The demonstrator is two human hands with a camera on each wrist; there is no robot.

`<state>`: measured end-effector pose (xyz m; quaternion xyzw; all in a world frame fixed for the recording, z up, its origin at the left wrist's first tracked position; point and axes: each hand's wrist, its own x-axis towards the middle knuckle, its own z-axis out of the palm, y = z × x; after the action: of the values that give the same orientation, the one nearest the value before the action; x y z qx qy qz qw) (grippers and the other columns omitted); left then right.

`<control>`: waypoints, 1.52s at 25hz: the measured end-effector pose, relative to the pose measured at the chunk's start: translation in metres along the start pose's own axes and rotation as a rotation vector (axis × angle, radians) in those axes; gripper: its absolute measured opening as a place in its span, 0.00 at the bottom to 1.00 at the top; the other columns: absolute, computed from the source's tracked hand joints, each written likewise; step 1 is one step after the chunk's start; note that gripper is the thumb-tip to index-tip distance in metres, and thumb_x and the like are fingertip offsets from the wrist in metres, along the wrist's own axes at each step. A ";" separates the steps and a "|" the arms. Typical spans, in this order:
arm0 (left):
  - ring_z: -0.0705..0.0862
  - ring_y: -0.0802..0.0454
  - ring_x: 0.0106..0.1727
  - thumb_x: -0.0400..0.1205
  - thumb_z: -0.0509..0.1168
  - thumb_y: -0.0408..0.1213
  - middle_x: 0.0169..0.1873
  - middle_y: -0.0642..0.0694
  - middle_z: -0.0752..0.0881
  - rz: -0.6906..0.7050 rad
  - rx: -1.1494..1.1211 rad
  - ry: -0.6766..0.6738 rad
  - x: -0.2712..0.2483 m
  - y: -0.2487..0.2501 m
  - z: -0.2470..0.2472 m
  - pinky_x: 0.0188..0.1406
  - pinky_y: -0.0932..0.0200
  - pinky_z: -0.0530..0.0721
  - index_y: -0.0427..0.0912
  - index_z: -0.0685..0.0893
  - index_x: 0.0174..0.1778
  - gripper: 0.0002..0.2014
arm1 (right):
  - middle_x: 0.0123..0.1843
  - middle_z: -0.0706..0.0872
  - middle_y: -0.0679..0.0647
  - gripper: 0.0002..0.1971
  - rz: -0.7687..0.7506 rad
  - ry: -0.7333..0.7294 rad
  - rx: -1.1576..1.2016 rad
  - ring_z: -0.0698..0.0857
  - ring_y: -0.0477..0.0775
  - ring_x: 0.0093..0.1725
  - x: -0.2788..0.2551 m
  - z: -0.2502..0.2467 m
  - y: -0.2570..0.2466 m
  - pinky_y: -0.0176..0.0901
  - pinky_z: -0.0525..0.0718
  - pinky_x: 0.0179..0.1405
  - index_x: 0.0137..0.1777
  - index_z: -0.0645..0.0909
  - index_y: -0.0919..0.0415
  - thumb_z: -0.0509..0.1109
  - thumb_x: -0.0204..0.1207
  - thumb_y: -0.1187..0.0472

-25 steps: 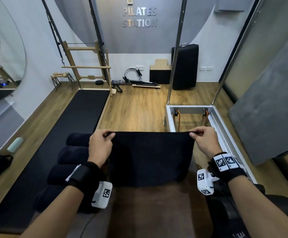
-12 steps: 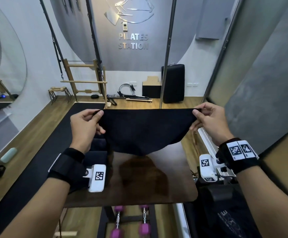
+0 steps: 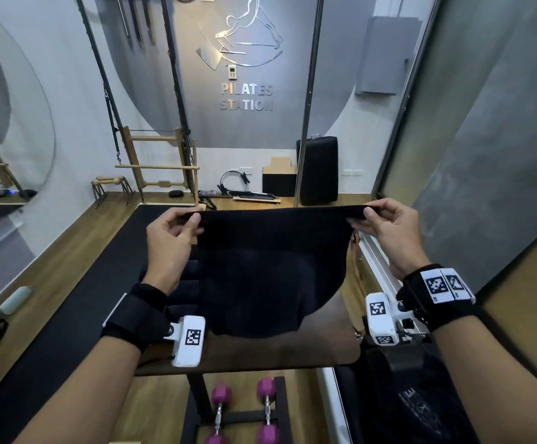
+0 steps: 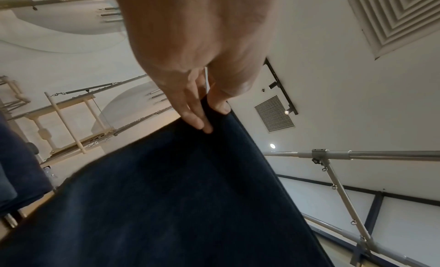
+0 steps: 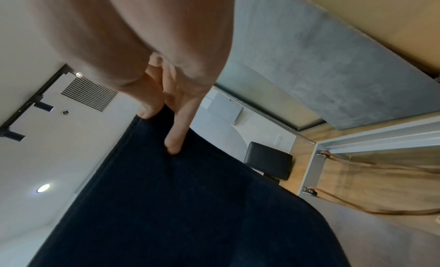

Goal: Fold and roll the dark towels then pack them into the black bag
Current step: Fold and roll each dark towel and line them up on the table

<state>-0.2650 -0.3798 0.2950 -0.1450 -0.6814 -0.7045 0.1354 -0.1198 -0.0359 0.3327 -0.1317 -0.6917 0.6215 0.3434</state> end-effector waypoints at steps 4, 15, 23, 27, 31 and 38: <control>0.89 0.55 0.43 0.87 0.74 0.40 0.41 0.51 0.93 -0.026 0.054 0.034 0.002 0.002 -0.006 0.41 0.56 0.86 0.50 0.92 0.46 0.04 | 0.28 0.82 0.54 0.08 0.036 0.098 -0.123 0.72 0.40 0.15 -0.001 -0.007 -0.001 0.34 0.69 0.15 0.43 0.87 0.65 0.71 0.85 0.69; 0.96 0.38 0.38 0.91 0.69 0.42 0.50 0.44 0.91 -0.145 -0.061 -0.050 0.017 -0.006 0.002 0.20 0.59 0.87 0.40 0.86 0.55 0.08 | 0.31 0.86 0.64 0.06 0.057 0.039 -0.074 0.89 0.59 0.24 0.017 0.004 0.004 0.45 0.87 0.24 0.48 0.85 0.70 0.70 0.86 0.70; 0.96 0.41 0.53 0.90 0.69 0.34 0.55 0.34 0.91 -0.166 -0.177 -0.036 0.030 -0.007 0.005 0.49 0.52 0.95 0.35 0.88 0.60 0.07 | 0.51 0.89 0.76 0.05 0.007 -0.010 0.002 0.95 0.67 0.46 0.031 0.017 0.007 0.48 0.95 0.48 0.52 0.85 0.73 0.68 0.87 0.72; 0.90 0.49 0.35 0.87 0.74 0.37 0.37 0.43 0.92 -0.092 -0.091 0.011 0.025 0.000 -0.002 0.31 0.60 0.90 0.42 0.91 0.53 0.03 | 0.40 0.90 0.74 0.06 -0.039 -0.001 -0.058 0.93 0.63 0.31 0.022 0.007 -0.001 0.45 0.93 0.33 0.55 0.85 0.75 0.71 0.86 0.70; 0.81 0.53 0.24 0.85 0.77 0.42 0.28 0.44 0.88 -0.027 -0.068 0.025 0.023 0.006 -0.007 0.17 0.63 0.75 0.47 0.92 0.48 0.03 | 0.35 0.88 0.71 0.07 -0.093 0.019 -0.098 0.87 0.59 0.23 0.016 -0.002 -0.010 0.43 0.87 0.24 0.53 0.86 0.75 0.71 0.86 0.69; 0.94 0.47 0.33 0.87 0.74 0.39 0.44 0.40 0.93 -0.131 -0.051 0.051 0.024 -0.014 0.004 0.17 0.63 0.80 0.40 0.90 0.53 0.06 | 0.40 0.89 0.74 0.06 0.008 -0.041 -0.085 0.93 0.63 0.31 0.024 0.003 0.008 0.43 0.92 0.31 0.52 0.85 0.74 0.71 0.86 0.69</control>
<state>-0.2926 -0.3751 0.2916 -0.0855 -0.6676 -0.7325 0.1024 -0.1412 -0.0219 0.3329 -0.1364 -0.7237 0.5956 0.3209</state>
